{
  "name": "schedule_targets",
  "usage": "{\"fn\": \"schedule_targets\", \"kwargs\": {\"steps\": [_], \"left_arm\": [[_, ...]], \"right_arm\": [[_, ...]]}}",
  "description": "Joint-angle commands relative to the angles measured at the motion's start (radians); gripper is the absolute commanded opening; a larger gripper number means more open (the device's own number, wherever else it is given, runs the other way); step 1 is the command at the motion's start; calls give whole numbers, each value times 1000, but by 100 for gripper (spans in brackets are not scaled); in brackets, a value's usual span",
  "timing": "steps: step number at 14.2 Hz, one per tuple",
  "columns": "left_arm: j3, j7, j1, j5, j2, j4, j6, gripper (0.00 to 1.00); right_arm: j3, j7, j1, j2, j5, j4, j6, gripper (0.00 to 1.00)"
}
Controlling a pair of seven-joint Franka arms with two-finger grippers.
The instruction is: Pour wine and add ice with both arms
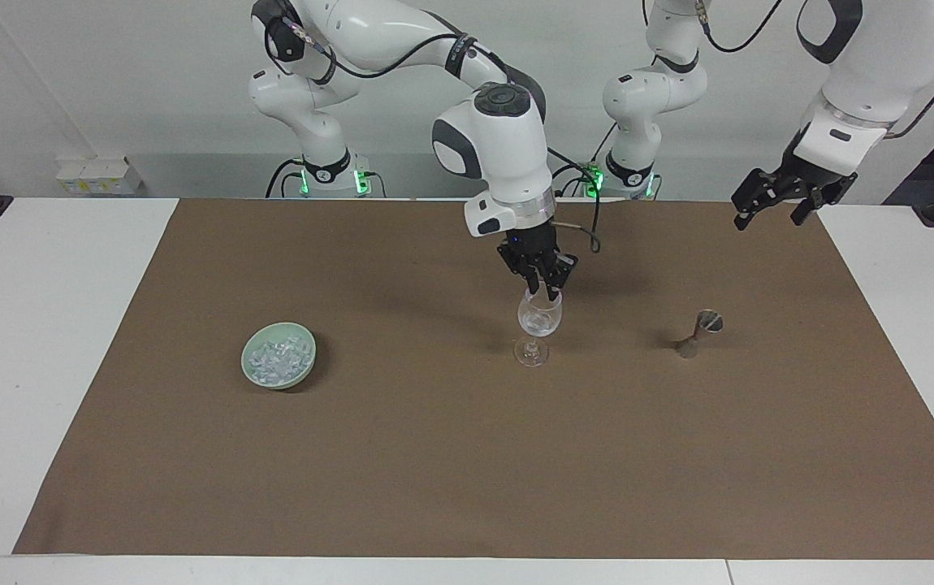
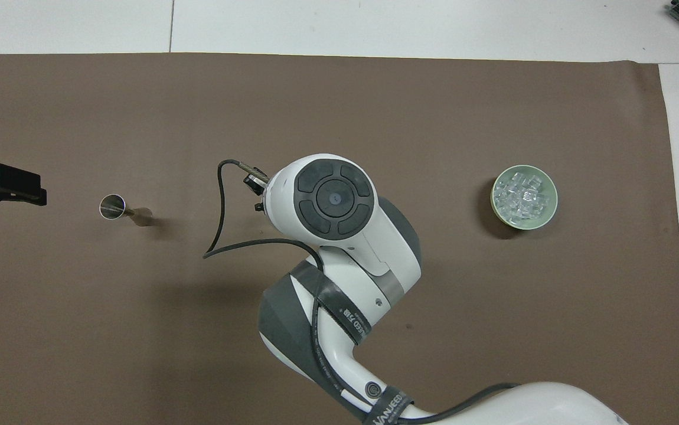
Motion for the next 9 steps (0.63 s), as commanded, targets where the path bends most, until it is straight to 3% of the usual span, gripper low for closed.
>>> {"fn": "schedule_targets", "kwargs": {"steps": [1, 5, 9], "left_arm": [[106, 11, -129, 13, -5, 3, -19, 100], [94, 17, -125, 5, -20, -32, -21, 100], [97, 19, -129, 2, -18, -34, -10, 100]], "right_arm": [[4, 5, -3, 1, -19, 6, -17, 38], [4, 8, -7, -11, -13, 35, -122, 38], [4, 11, -20, -78, -4, 26, -171, 40]]}}
